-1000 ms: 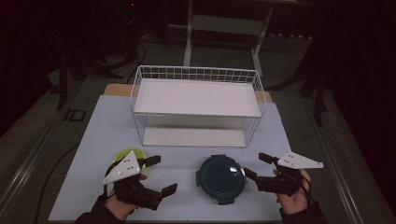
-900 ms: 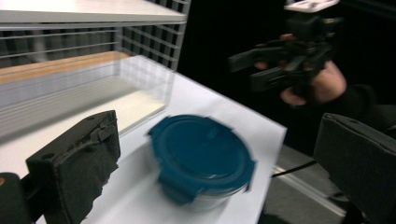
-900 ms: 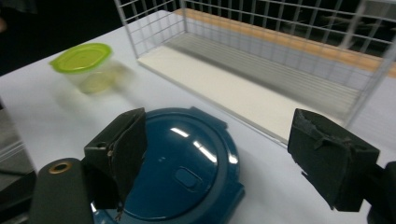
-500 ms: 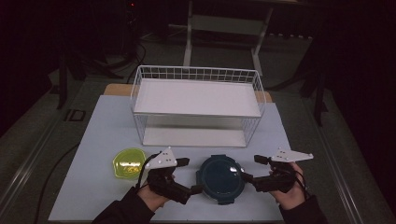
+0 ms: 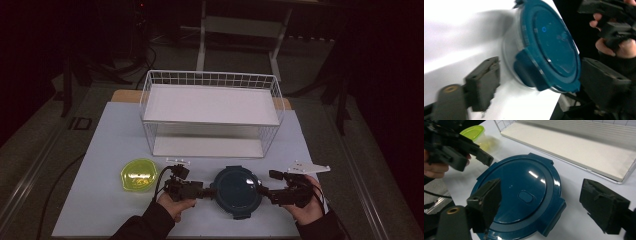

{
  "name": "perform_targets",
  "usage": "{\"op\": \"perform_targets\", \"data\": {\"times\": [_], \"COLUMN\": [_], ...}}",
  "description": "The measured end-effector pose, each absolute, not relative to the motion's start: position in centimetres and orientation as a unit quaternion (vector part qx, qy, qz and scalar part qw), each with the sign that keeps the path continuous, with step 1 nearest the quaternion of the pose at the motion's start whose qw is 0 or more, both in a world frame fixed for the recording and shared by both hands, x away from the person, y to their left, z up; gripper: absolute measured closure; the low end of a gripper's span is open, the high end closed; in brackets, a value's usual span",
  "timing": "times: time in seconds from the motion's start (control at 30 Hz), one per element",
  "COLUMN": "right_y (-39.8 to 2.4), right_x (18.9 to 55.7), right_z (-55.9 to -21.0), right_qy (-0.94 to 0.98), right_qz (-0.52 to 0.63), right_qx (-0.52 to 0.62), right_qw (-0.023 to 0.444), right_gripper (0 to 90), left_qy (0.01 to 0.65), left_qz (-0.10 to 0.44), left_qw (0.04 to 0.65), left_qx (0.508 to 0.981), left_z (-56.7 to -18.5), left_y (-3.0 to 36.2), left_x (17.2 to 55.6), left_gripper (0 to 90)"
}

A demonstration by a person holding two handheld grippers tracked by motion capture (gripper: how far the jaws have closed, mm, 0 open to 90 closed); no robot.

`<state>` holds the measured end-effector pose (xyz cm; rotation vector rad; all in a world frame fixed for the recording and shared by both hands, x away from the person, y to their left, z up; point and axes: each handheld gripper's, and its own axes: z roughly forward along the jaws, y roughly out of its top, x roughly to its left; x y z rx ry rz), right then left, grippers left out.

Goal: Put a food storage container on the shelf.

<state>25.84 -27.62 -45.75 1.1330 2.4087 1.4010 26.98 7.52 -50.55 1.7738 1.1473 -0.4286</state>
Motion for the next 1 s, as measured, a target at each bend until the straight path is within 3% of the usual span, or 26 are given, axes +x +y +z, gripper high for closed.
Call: {"op": "perform_targets", "data": {"times": [0.2,0.63,1.0], "right_y": [-27.6,-27.6,-28.7], "right_x": [25.8,25.6,25.6], "right_z": [-46.1,-46.4,-47.0], "right_qy": [0.801,0.803,0.801], "right_qz": [0.462,0.458,0.443], "right_qx": [0.376,0.379,0.4], "right_qw": [0.06,0.056,0.045], "right_gripper": [20.3,22.6,25.0], "left_qy": [0.504,0.517,0.505], "left_qz": [-0.219,-0.28,-0.283], "left_qw": [0.461,0.453,0.445], "left_qx": [0.697,0.67,0.683], "left_z": [-51.9,-53.2,-53.1], "left_y": [7.9,6.8,6.4], "left_x": [27.7,28.2,28.6], "left_gripper": [27.3,47.0,49.7]}}
